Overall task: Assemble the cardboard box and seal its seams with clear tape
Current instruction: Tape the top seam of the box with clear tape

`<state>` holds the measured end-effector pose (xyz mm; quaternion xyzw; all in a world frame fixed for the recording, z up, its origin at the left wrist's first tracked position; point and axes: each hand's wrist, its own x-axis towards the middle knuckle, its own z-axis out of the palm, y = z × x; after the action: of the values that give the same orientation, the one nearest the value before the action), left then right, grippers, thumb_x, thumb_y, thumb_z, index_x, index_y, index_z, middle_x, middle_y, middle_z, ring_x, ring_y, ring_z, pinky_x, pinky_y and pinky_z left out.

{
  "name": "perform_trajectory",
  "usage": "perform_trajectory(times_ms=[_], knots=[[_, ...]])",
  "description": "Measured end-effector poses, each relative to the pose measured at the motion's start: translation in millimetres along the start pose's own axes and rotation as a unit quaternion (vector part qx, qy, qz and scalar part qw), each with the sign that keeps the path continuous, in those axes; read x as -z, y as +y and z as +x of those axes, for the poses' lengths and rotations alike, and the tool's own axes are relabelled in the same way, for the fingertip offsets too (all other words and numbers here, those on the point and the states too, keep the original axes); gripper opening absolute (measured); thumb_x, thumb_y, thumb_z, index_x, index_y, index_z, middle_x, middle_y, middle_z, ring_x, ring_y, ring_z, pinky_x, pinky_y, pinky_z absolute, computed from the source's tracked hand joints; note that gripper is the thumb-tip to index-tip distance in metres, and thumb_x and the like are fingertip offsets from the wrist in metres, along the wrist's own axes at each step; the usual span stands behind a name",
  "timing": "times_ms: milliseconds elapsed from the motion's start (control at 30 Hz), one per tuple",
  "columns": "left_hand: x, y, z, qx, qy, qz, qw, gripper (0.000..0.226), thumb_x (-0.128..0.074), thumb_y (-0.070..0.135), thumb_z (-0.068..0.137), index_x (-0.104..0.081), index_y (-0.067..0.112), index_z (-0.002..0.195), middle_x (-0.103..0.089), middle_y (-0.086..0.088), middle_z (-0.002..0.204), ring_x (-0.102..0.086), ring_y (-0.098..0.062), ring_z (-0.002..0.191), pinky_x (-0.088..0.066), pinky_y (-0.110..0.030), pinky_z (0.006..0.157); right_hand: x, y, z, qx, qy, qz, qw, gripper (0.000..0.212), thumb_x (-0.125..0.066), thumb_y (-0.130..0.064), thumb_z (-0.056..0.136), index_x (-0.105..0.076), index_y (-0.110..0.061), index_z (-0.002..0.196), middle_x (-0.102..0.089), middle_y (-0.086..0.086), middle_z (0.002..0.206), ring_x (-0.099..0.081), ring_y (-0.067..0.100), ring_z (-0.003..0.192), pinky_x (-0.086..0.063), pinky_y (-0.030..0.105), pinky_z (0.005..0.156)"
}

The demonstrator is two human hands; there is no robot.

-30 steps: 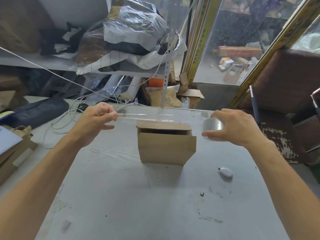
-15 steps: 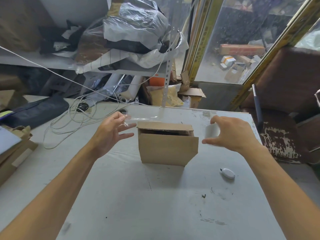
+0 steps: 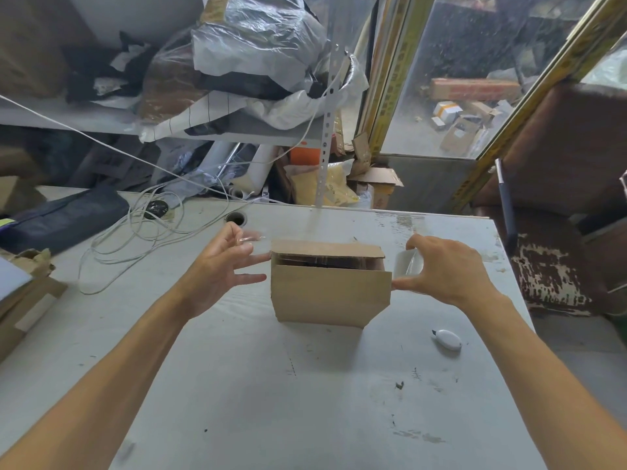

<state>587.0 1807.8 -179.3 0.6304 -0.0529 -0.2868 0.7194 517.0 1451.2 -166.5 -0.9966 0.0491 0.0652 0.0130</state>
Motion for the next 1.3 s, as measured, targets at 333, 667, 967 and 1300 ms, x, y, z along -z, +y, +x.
perform_trajectory(times_ms=[333, 667, 967, 1300], knots=[[1.5, 6.8, -1.2, 0.068, -0.028, -0.024, 0.997, 0.072, -0.089, 0.049, 0.058, -0.039, 0.02, 0.101, -0.049, -0.007, 0.141, -0.063, -0.036, 0.119, -0.053, -0.061, 0.092, 16.7, 7.8, 2.0, 0.013, -0.014, -0.017, 1.0, 0.076, -0.057, -0.088, 0.06, -0.057, -0.029, 0.109, -0.068, -0.007, 0.104, -0.06, 0.018, 0.087, -0.052, 0.034, 0.072], [-9.3, 18.6, -5.8, 0.003, 0.009, 0.054, 0.999, 0.065, -0.085, 0.046, 0.056, -0.045, 0.018, 0.099, -0.053, -0.002, 0.131, -0.063, -0.022, 0.12, -0.048, -0.052, 0.103, 56.9, 15.9, -10.0, 0.032, 0.038, -0.034, 0.998, 0.086, -0.048, -0.089, 0.062, -0.057, -0.03, 0.124, -0.066, -0.008, 0.111, -0.06, 0.015, 0.094, -0.052, 0.033, 0.078], [14.3, 37.0, -24.3, -0.052, 0.047, 0.033, 0.997, 0.068, -0.091, 0.06, 0.048, -0.047, 0.02, 0.081, -0.067, 0.006, 0.101, -0.064, -0.025, 0.118, -0.049, -0.05, 0.098, 74.2, -12.0, -22.3, 0.043, 0.111, 0.102, 0.988, 0.066, -0.069, -0.071, 0.067, -0.059, -0.022, 0.111, -0.064, -0.003, 0.1, -0.057, 0.015, 0.088, -0.054, 0.038, 0.074], [26.4, 24.6, -31.9, -0.044, 0.085, 0.051, 0.994, 0.074, -0.092, 0.055, 0.05, -0.047, 0.016, 0.093, -0.061, -0.002, 0.111, -0.066, -0.027, 0.116, -0.05, -0.053, 0.1, 37.7, -34.4, -8.9, 0.035, 0.101, 0.132, 0.985, 0.066, -0.075, -0.064, 0.065, -0.063, -0.02, 0.113, -0.067, -0.002, 0.107, -0.057, 0.02, 0.092, -0.042, 0.034, 0.075]])
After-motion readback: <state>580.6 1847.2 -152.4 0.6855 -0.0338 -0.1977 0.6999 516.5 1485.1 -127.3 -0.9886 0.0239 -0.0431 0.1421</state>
